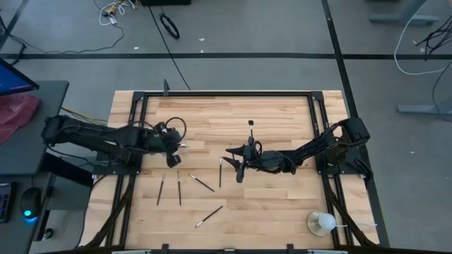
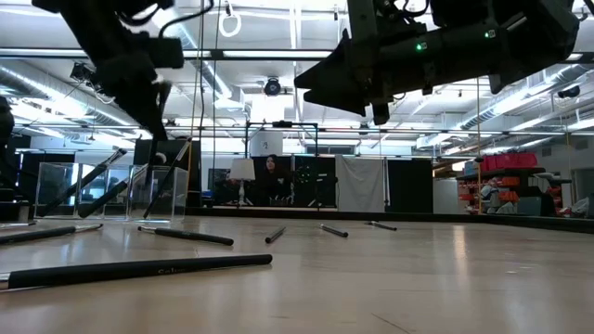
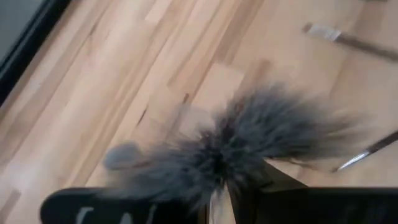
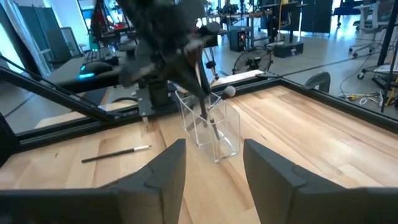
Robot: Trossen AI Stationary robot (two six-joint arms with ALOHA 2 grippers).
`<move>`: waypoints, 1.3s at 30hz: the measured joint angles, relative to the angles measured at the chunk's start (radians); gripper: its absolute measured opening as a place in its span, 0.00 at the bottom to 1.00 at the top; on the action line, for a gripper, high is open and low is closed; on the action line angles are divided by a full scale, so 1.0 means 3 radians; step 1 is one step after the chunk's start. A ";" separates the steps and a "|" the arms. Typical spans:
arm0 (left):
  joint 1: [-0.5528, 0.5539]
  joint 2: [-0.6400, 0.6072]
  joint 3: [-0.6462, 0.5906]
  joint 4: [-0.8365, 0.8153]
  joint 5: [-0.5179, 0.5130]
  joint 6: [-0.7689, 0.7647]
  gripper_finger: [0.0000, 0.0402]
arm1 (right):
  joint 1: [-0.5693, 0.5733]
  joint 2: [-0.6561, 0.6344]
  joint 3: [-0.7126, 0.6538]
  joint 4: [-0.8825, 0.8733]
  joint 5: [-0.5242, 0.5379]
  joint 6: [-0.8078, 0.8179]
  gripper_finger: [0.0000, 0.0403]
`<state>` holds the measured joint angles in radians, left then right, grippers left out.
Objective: Put items in baskets/containers
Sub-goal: Put the black highlighter brush into the transparent organizer
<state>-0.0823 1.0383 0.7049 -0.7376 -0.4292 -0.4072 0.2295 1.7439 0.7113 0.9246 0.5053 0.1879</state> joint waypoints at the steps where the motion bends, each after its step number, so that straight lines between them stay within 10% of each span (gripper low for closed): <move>1: 0.0022 0.0039 -0.0007 0.0005 0.0005 0.0000 0.09 | 0.0000 0.0000 0.0000 -0.0002 0.0000 0.0001 0.41; 12: 0.0157 0.0476 -0.0031 0.0159 0.0027 0.0138 0.13 | 0.0001 0.0000 0.0000 -0.0060 0.0002 0.0047 0.41; 28: 0.0163 0.0525 0.0210 -0.0014 0.0015 0.0373 0.53 | 0.0001 0.0000 0.0000 -0.0106 0.0005 0.0047 0.41; 39: -0.0016 0.0525 0.0386 -0.0281 0.0555 0.0312 0.45 | 0.0001 0.0000 -0.0001 -0.0134 0.0006 0.0047 0.41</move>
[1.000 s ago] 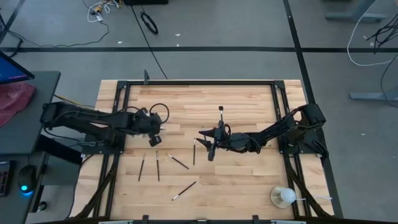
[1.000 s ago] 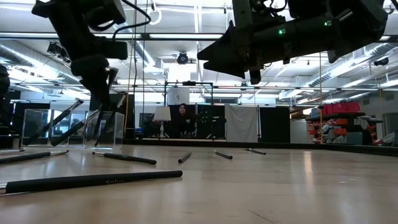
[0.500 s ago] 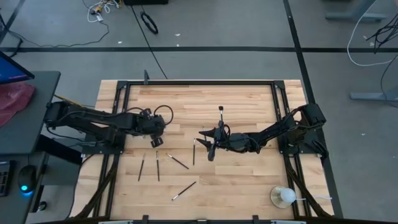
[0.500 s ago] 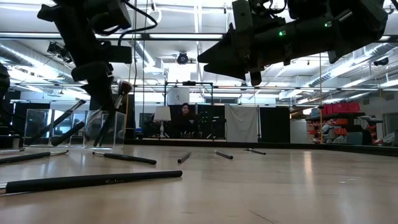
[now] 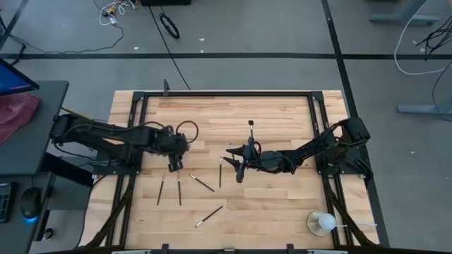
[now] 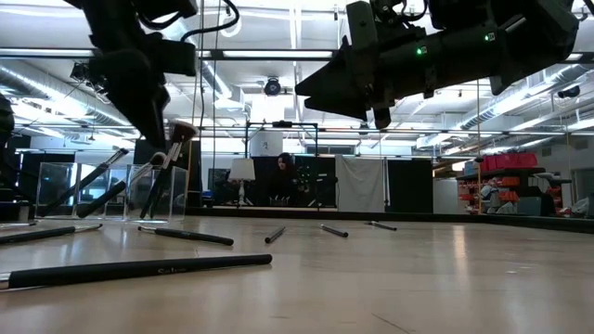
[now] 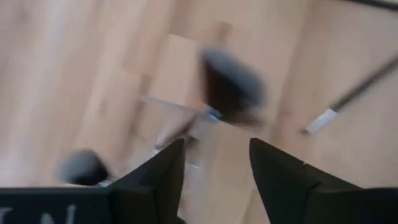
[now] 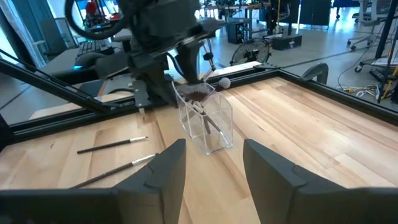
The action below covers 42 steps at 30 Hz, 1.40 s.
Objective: Put items in baskets/containers
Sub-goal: Put the black highlighter brush into the transparent organizer, then put the black eyebrow brush into the transparent organizer
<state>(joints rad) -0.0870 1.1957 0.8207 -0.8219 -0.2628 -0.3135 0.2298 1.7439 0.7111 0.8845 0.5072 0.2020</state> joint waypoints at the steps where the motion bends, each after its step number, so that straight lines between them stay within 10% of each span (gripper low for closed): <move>1: -0.0038 0.0000 -0.0014 0.0011 0.0041 -0.0047 0.43 | 0.0000 0.0000 -0.0001 -0.0001 0.0000 0.0000 0.41; 20: 0.0031 0.0000 -0.0479 0.1174 -0.0515 -0.0018 0.06 | -0.0003 0.0000 -0.0001 -0.0014 0.0003 0.0000 0.41; 32: 0.0462 0.0000 -0.0479 0.1228 -0.1246 0.0162 0.03 | -0.0003 0.0000 -0.0001 -0.0014 0.0003 0.0000 0.41; 42: 0.0218 0.0000 -0.0264 0.1145 -0.1207 0.0216 0.03 | -0.0003 0.0000 -0.0001 -0.0179 0.0002 -0.0001 0.41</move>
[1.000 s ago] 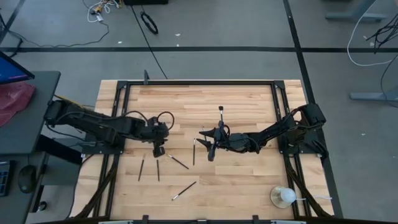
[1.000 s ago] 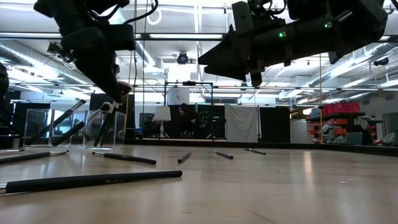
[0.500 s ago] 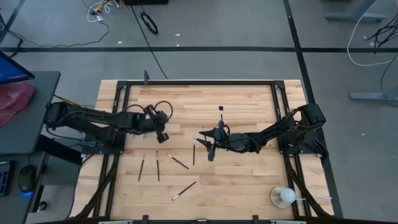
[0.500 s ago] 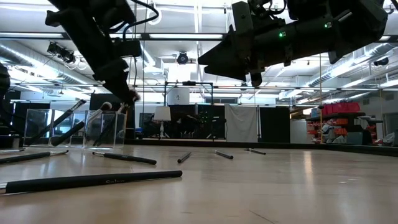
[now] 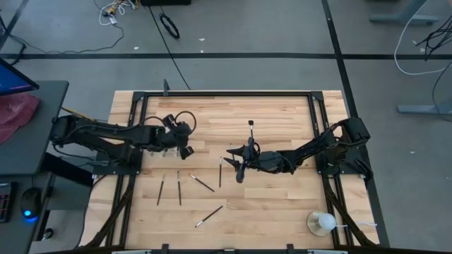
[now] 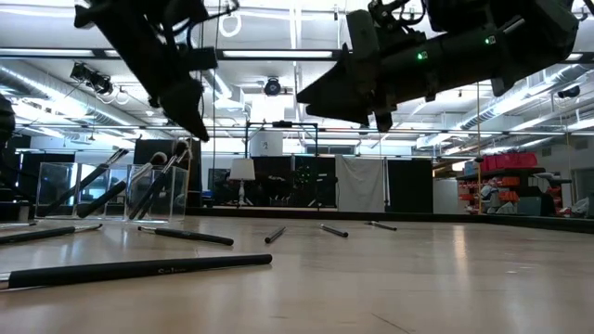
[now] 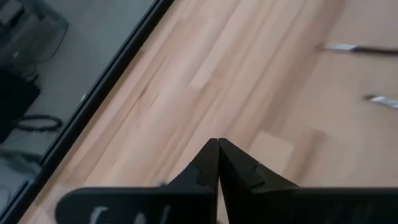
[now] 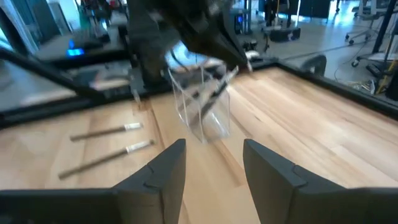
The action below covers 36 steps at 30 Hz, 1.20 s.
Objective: Put items in baskets/containers
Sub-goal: Put the black eyebrow brush into the transparent organizer
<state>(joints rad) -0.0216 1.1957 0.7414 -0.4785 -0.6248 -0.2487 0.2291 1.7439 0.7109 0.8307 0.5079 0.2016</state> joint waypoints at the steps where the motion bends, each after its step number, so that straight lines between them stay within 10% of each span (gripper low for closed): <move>1: -0.0057 0.0000 0.0031 -0.0002 -0.0001 0.0001 0.03 | -0.0001 0.0000 0.0000 -0.0060 0.0000 0.0000 0.41; 8: -0.0493 -0.0001 -0.0001 0.0145 -0.0001 -0.0035 0.03 | -0.0174 -0.0280 0.0001 -0.1054 0.0443 0.0521 0.44; 21: -0.0867 0.0004 -0.0892 0.2142 0.0065 -0.0004 0.03 | -0.0822 0.0039 0.0000 -0.2359 0.0549 0.1746 0.58; 36: -0.0854 0.0004 -0.0989 0.2304 0.0240 0.0058 0.23 | -0.1113 0.0233 0.0018 -0.2631 0.0208 0.1833 0.25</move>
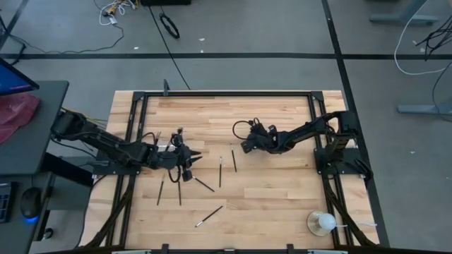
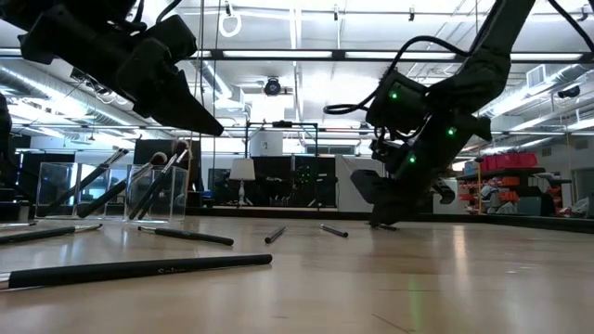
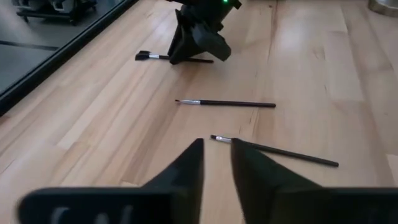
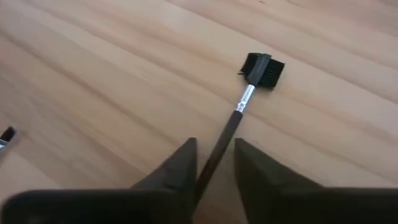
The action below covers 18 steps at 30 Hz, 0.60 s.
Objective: Put items in baskets/containers
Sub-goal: Put the black eyebrow brush into the transparent organizer
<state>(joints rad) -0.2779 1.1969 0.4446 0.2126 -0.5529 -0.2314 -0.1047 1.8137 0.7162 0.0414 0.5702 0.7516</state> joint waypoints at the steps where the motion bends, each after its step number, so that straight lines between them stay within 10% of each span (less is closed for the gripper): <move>1: 0.0000 0.0000 0.0000 -0.0001 0.0000 -0.0002 0.27 | 0.0000 0.0000 0.0000 -0.0026 -0.0013 0.0000 0.21; 6: 0.0000 0.0001 0.0000 -0.0001 0.0000 -0.0064 0.45 | 0.0004 0.0001 -0.0001 -0.0122 -0.0027 -0.0134 0.03; 18: 0.0017 0.0001 0.0000 -0.0001 0.0004 -0.0032 0.58 | 0.0496 -0.0237 -0.0028 0.0880 -0.0168 -0.0771 0.02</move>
<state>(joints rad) -0.2727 1.1973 0.4446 0.2123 -0.5516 -0.2410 0.0441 1.7428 0.7078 0.3055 0.5198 0.5204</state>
